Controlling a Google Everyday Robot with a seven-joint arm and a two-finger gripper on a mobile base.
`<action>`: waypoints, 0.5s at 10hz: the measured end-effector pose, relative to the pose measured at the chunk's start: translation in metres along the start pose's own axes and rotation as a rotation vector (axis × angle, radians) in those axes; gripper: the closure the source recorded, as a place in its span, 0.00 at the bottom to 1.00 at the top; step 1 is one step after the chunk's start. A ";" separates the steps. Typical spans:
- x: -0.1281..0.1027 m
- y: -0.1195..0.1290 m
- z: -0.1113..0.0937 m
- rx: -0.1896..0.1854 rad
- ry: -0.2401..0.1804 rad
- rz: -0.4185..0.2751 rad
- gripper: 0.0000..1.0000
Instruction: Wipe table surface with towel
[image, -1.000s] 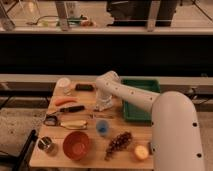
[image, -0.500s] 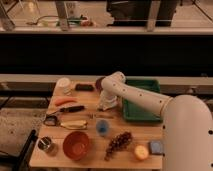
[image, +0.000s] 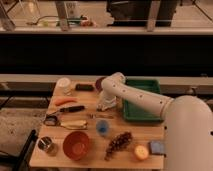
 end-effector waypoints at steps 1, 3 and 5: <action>0.000 0.001 0.000 -0.001 0.001 0.000 0.84; -0.004 0.002 0.001 -0.004 -0.005 -0.003 0.64; -0.007 0.003 0.001 -0.007 -0.011 -0.013 0.45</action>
